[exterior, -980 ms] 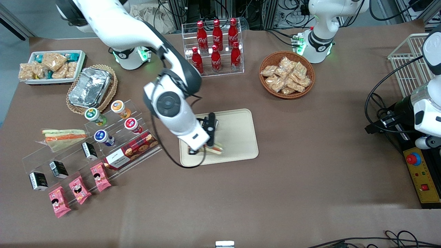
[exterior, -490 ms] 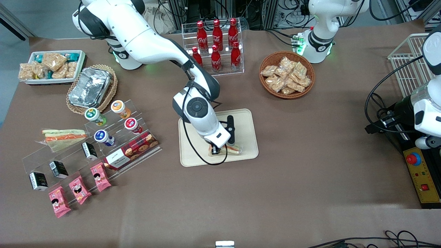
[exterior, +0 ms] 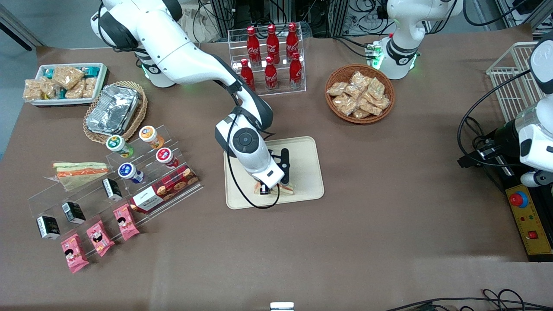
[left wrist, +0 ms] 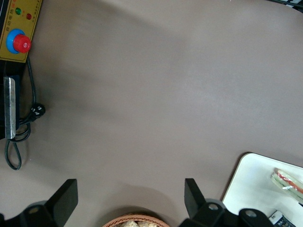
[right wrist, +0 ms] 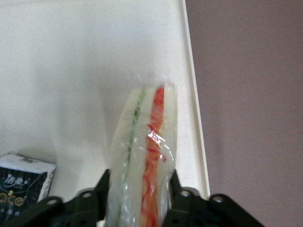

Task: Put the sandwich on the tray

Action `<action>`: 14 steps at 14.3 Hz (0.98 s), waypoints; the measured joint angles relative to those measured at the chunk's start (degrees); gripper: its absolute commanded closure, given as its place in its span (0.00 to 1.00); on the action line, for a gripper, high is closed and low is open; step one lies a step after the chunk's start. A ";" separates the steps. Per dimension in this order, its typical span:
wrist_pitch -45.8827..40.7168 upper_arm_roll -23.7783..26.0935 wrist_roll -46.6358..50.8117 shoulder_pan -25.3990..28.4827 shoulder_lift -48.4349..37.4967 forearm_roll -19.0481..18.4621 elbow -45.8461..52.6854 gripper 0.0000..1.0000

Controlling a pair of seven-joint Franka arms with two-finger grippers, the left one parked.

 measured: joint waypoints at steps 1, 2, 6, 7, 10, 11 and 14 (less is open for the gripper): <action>-0.02 -0.14 0.16 -0.38 -0.35 0.00 0.08 0.01; -0.65 -0.16 0.33 -1.32 -1.17 0.01 0.14 0.01; -14.04 -0.30 0.63 -8.11 -8.89 3.97 1.27 0.01; -17.81 -0.36 0.63 -10.48 -11.52 5.70 1.43 0.01; -26.73 -0.47 1.21 -16.95 -18.47 7.46 1.50 0.01; -29.21 -0.53 2.95 -18.68 -20.49 7.46 1.47 0.01; -35.06 -0.82 11.59 -24.38 -25.62 7.46 1.45 0.01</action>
